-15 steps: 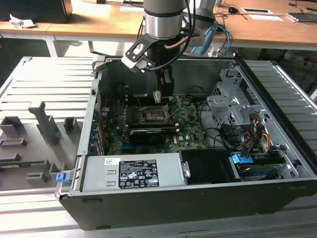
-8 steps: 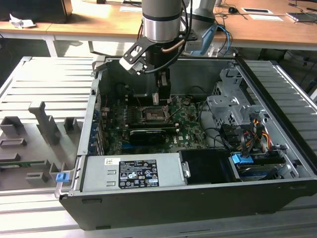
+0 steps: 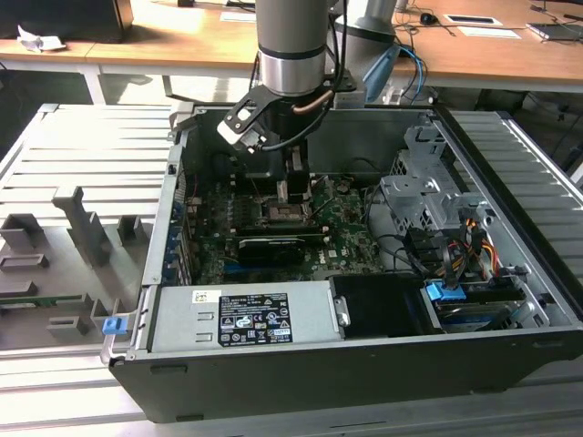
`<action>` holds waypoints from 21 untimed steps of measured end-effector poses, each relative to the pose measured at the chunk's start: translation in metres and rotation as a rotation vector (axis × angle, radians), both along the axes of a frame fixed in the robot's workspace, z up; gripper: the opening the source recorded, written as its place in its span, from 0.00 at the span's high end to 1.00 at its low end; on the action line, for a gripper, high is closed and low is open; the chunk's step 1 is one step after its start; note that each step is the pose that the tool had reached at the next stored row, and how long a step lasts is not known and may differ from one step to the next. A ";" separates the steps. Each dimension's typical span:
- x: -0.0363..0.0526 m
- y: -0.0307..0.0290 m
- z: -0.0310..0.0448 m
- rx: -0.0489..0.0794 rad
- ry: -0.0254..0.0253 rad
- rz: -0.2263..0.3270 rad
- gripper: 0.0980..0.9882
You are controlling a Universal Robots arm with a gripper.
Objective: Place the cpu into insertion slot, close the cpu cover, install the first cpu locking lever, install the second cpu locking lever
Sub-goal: 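Place the cpu into insertion slot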
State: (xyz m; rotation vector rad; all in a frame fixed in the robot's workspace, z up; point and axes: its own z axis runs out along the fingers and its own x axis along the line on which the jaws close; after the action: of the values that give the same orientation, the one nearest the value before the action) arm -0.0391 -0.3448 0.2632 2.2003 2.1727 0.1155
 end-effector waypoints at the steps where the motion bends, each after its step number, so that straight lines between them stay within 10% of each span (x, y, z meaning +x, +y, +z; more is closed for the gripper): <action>1: 0.0000 0.0000 -0.0015 0.000 0.0000 0.000 0.52; 21: 0.0000 0.0000 -0.0111 0.000 0.0000 0.000 0.52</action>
State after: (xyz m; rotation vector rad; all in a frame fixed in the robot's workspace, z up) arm -0.0391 -0.3448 0.2521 2.2005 2.1729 0.1160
